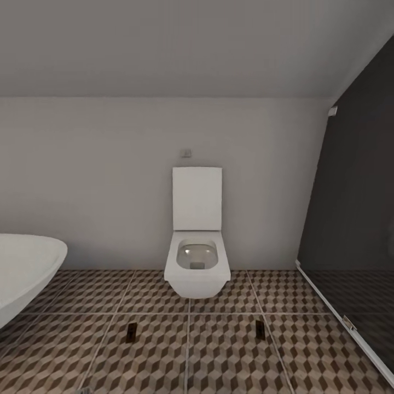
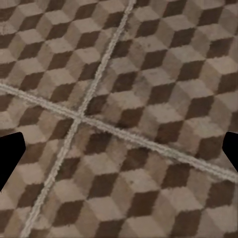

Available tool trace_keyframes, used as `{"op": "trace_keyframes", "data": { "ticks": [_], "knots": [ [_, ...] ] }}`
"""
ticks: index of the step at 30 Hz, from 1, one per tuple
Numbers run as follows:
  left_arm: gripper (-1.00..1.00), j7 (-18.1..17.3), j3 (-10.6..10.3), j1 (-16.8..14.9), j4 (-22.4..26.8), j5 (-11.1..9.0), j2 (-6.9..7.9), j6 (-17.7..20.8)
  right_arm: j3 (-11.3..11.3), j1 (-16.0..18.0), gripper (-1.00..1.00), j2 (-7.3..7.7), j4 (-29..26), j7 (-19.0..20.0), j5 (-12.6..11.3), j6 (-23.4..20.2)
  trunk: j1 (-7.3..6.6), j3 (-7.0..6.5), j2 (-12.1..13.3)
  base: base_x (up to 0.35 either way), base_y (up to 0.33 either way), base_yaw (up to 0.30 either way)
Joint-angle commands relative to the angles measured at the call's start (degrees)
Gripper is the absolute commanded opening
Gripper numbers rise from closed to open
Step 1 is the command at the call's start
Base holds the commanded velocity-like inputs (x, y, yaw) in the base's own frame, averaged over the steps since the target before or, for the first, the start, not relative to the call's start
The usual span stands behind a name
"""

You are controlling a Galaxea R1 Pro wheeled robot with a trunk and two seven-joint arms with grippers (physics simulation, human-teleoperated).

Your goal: Take the four mousetraps from the cabinet in the bathroom and place them on the bathroom floor. Make sure all four end up on the same floor surface, and ensure that at least two of them are either under or directly next to the same bathroom sink.

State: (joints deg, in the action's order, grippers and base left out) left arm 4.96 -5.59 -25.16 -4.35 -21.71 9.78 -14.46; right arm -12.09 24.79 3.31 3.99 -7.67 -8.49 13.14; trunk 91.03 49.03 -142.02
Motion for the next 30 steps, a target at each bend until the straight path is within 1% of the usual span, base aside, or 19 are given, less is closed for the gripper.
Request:
{"op": "trace_keyframes", "data": {
  "ticks": [1,30],
  "knots": [
    [1.00,0.1,-0.5,-0.1,-0.2,-0.3,0.00,-0.3,-0.5,0.1,1.00,-0.03,0.2,0.0,-0.6,0.4,-0.24,-0.12,0.4,0.000,0.000,0.000],
    [1.00,0.2,-0.5,0.1,-0.2,-0.4,-0.11,-0.5,-0.5,0.1,1.00,-0.06,0.2,0.0,-0.6,0.4,-6.61,-5.33,12.0,0.000,0.000,0.000]
  ]
}}
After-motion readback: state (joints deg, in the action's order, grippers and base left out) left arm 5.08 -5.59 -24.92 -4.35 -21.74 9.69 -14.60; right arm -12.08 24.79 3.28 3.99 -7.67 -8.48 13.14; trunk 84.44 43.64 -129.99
